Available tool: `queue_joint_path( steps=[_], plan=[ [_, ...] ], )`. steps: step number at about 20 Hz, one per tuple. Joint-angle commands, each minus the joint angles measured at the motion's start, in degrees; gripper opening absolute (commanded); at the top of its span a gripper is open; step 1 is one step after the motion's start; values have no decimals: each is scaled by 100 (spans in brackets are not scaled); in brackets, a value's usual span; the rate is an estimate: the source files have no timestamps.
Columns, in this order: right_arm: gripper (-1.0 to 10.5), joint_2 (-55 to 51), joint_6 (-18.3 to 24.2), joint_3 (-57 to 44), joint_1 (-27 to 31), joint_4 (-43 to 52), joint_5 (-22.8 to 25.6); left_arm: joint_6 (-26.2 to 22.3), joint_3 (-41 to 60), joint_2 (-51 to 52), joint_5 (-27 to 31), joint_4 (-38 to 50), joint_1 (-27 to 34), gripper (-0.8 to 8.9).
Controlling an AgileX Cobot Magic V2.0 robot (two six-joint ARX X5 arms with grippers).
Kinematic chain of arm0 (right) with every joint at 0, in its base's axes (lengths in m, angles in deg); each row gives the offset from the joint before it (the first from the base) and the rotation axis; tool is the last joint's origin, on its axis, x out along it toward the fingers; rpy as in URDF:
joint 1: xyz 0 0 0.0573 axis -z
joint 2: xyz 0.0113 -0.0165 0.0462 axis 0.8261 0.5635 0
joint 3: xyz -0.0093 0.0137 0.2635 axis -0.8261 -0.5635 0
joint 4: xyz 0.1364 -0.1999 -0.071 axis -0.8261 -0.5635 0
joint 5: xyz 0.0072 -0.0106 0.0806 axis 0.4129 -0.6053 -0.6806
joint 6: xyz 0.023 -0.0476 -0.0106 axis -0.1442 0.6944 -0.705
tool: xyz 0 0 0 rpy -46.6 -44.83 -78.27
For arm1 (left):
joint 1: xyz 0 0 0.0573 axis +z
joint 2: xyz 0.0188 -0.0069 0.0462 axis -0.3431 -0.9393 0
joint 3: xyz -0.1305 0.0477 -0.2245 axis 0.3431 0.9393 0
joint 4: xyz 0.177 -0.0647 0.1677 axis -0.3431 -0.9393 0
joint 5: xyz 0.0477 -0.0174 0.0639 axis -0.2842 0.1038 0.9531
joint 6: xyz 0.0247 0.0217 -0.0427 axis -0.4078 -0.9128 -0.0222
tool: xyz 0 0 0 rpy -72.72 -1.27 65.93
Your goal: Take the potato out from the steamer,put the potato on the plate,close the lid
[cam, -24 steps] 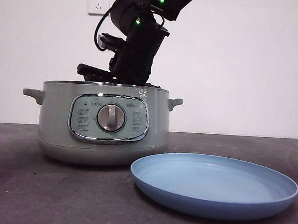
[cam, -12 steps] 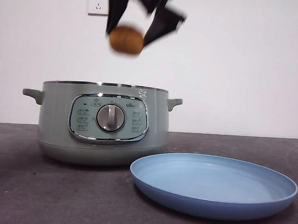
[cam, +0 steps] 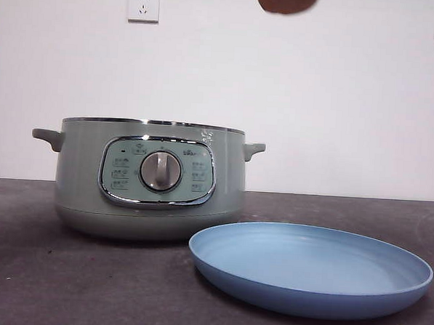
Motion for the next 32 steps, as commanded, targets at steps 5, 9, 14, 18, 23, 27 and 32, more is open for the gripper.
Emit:
queue_joint_path(
  steps=[5, 9, 14, 18, 23, 27, 32],
  plan=[
    [-17, -772, -457, -2719, 0, 1410, -26, -59, -28, 52, -153, 439, -13, -9],
    [-17, -702, -704, -3917, 7, 2699, -186, -59, -28, 52, -153, 435, -13, -9],
    [-17, -363, -752, -4712, 13, 3707, -293, -59, -28, -4, -157, 433, -13, -9],
    [-17, 166, -737, -4815, 11, 4041, -295, -59, -28, -151, -326, 466, -13, -9],
    [147, 393, -844, -4815, 11, 4085, -308, -90, -28, -501, -455, 702, -20, -9],
    [601, 387, -859, -4813, 11, 4087, -304, -216, -28, -997, -688, 1108, -26, -9],
    [600, 216, -857, -4754, 13, 4094, -225, -354, -28, -1904, -892, 1976, -26, -9]
  ],
)
